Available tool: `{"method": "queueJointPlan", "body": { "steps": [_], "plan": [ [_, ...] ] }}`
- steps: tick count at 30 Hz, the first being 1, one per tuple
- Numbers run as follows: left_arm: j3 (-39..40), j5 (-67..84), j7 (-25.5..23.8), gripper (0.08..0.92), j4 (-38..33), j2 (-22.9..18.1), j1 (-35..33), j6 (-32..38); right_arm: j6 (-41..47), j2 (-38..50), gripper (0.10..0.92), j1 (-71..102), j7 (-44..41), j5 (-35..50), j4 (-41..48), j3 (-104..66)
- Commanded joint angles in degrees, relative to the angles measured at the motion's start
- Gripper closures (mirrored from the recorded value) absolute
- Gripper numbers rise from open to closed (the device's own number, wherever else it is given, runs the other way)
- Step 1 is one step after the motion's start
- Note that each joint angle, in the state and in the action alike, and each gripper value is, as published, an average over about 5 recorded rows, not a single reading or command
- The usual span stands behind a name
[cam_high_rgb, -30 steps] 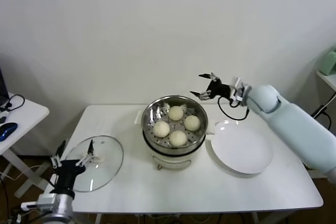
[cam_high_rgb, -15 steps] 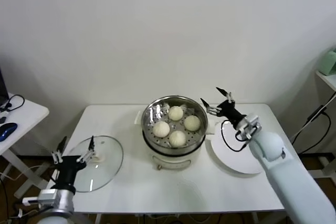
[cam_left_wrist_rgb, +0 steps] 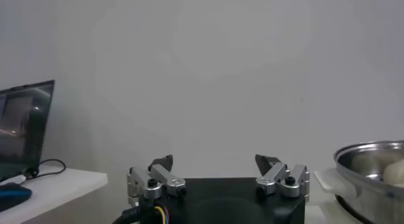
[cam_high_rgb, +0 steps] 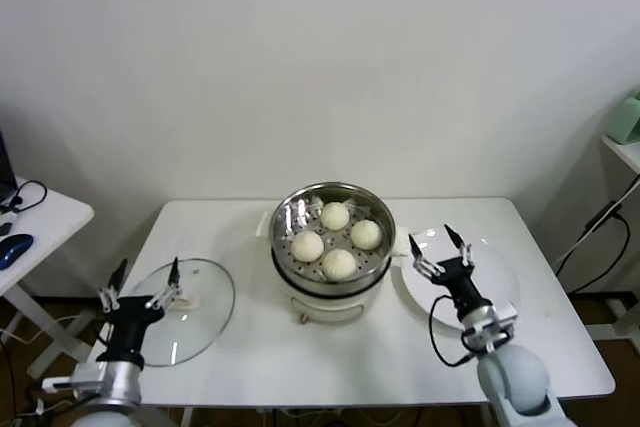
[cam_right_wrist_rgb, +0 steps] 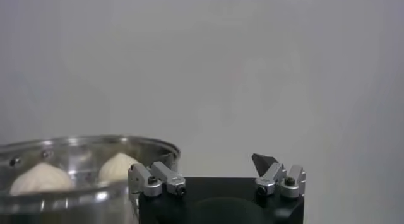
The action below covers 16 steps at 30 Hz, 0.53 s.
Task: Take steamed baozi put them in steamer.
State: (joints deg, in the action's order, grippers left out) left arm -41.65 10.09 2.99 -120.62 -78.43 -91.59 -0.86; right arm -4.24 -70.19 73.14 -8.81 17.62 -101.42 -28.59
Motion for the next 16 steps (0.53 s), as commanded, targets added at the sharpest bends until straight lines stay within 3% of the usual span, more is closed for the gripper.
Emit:
{"method": "queueJointPlan", "body": {
  "steps": [1, 16],
  "plan": [
    [-0.1, 0.8, -0.2, 0.177, 0.7, -0.1, 0.0, 0.5, -2.0, -4.9, 0.203, 10.7, 2.3, -0.3, -3.3, -5.2],
    [-0.8, 0.7, -0.7, 0.177, 0.1, -1.0, -0.4, 1.0, -2.5, -4.0, 0.203, 10.5, 1.7, 0.0, -3.7, -4.0]
  ]
}}
